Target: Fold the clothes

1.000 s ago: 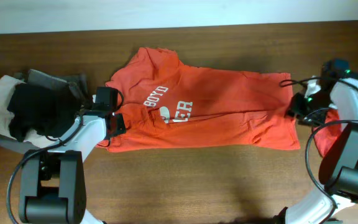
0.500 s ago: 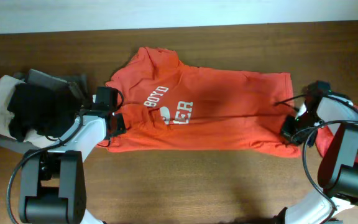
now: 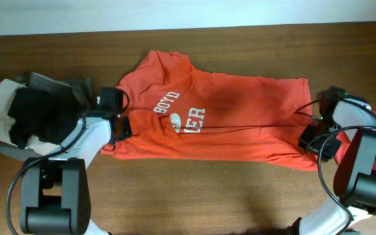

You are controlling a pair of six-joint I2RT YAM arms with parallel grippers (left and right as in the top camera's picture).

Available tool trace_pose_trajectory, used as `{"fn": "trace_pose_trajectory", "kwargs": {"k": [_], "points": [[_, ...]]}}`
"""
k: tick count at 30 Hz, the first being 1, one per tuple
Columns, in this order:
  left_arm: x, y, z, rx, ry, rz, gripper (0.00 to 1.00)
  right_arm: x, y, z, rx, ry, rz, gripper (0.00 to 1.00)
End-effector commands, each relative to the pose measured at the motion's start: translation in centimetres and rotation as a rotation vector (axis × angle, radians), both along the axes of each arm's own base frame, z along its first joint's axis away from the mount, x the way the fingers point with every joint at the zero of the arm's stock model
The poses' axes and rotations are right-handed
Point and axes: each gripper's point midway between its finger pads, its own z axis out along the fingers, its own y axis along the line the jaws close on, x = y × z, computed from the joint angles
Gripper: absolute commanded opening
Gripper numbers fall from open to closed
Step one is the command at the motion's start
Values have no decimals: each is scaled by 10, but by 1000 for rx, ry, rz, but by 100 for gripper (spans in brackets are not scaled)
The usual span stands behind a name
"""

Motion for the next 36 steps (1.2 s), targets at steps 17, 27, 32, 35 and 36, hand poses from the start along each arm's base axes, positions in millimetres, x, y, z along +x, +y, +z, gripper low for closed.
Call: {"fn": "trace_pose_trajectory", "kwargs": {"k": [17,27,32,35,36], "points": [[128,-73,163,-83,-493,-659,60,101,98,157,516,-710,498,79],[199,-87,88,-66,-596,-719,61,97,161,162,571,-690,706,78],[218,-107,42,-69,-631,-752,59,93,175,171,571,-703,759,78],[221,-122,23,-75,-636,-775,58,92,173,175,545,-710,765,78],[221,-126,20,-77,-638,-781,58,91,171,175,531,-707,766,78]]}}
